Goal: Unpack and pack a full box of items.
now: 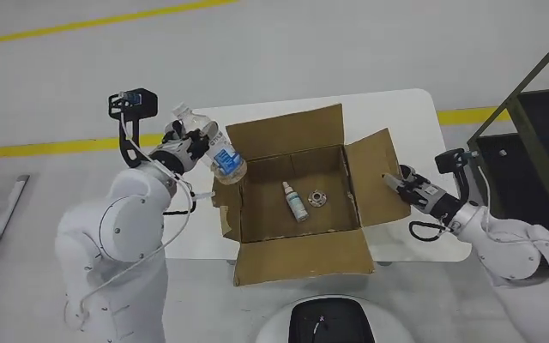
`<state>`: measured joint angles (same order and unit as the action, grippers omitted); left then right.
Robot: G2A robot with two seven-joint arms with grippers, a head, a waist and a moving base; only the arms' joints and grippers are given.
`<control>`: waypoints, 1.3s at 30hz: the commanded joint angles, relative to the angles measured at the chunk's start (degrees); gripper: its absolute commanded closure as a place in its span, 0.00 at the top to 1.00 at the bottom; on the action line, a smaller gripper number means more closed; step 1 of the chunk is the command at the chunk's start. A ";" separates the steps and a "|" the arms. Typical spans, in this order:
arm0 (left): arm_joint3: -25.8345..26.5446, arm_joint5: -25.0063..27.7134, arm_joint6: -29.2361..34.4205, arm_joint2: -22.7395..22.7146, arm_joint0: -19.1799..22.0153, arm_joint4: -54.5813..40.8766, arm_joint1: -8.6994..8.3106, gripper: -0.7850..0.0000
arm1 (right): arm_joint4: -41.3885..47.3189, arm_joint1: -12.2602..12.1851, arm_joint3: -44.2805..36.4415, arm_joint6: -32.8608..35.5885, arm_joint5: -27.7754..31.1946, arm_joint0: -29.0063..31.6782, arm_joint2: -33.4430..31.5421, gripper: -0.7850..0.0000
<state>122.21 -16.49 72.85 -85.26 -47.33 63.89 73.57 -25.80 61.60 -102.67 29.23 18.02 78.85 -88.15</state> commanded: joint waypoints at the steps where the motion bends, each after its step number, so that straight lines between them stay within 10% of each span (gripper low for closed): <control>1: 0.38 -0.52 -0.08 -1.44 -0.10 0.45 -0.15 0.00 | 0.56 0.03 0.61 0.07 -0.06 -0.36 0.31 0.13; 2: 0.34 -0.83 -0.19 -2.14 -0.28 0.85 -0.25 0.00 | 0.94 0.06 1.14 -0.08 -0.16 -0.47 0.51 0.00; 21: -2.19 -1.90 -1.74 -1.27 -1.20 0.01 -0.69 0.00 | 2.54 -0.36 2.90 -3.42 -1.66 0.92 -5.09 0.01; 25: -4.14 -1.01 0.80 -0.76 -1.26 3.20 -1.03 0.00 | 1.55 -0.53 2.52 -3.83 -1.38 1.50 -6.40 0.93; 26: -4.68 -1.10 1.52 -0.72 -1.27 3.79 -1.09 0.00 | 1.44 -0.54 2.32 -4.27 -1.38 1.72 -6.72 1.00; 39: -17.56 4.83 9.59 8.00 -3.32 21.43 -1.55 0.00 | -4.34 -0.62 -5.91 -14.22 0.79 7.21 -12.50 1.00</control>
<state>106.10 -11.71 82.20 -78.35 -50.57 84.41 71.91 -29.60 60.97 -107.88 15.57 18.83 85.50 -100.23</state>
